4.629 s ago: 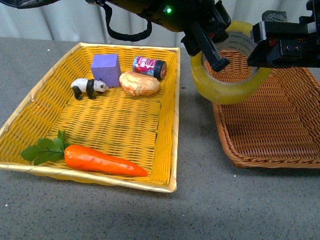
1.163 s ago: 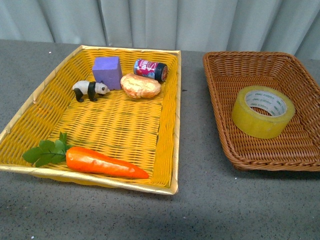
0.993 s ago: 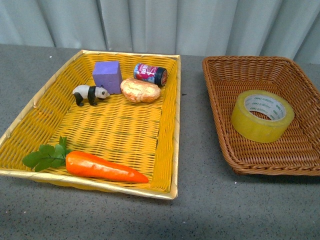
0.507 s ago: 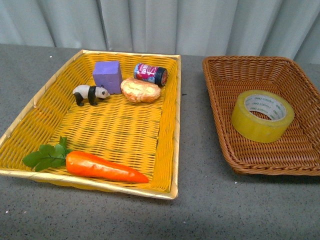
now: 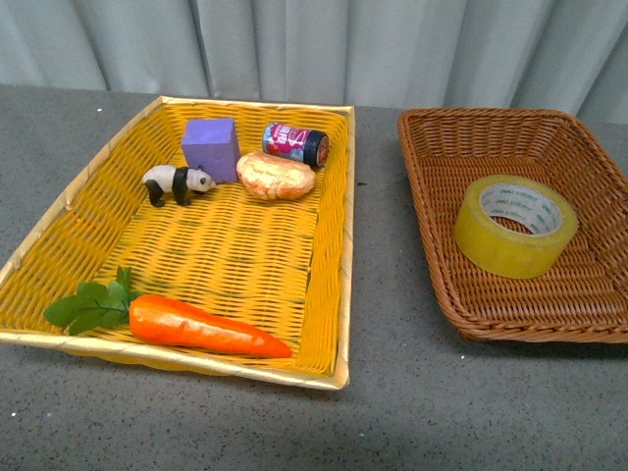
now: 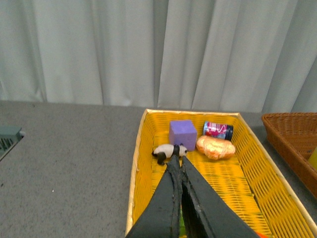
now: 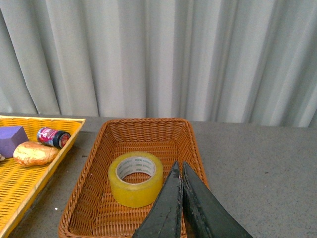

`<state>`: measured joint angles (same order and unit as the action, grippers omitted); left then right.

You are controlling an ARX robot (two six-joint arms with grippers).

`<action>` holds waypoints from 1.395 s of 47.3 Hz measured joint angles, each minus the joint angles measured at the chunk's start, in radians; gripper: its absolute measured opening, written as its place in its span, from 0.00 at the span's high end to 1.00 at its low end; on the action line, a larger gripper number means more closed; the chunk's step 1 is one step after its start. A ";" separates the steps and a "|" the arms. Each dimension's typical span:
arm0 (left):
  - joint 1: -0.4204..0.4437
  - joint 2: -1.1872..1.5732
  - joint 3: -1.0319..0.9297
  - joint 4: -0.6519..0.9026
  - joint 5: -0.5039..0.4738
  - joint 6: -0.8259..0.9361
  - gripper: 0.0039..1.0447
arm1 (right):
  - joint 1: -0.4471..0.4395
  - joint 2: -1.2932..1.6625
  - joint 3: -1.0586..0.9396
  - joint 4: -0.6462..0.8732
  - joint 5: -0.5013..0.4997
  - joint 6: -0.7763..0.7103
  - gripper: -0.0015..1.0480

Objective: Move tape to another basket

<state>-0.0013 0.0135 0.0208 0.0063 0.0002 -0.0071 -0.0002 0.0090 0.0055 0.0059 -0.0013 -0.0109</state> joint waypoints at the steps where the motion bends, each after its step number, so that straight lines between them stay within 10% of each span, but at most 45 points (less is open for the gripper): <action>1: 0.000 -0.004 0.000 -0.001 0.000 0.000 0.97 | 0.000 -0.003 0.000 -0.001 0.000 0.000 0.99; 16: 0.000 -0.008 0.000 -0.004 0.000 0.000 0.87 | 0.000 -0.005 0.000 -0.004 0.000 -0.001 0.99; 38: 0.000 -0.009 0.000 -0.004 0.000 0.000 0.05 | 0.000 -0.005 0.000 -0.004 0.000 0.000 0.18; 41: 0.000 -0.009 0.000 -0.004 0.000 0.002 0.07 | 0.000 -0.005 0.000 -0.004 0.000 0.000 0.07; 66: 0.000 -0.009 0.000 -0.004 0.000 0.002 0.06 | 0.000 -0.005 0.000 -0.004 0.000 0.001 0.09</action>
<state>-0.0013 0.0048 0.0208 0.0025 0.0002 -0.0048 -0.0002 0.0036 0.0055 0.0017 -0.0017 -0.0101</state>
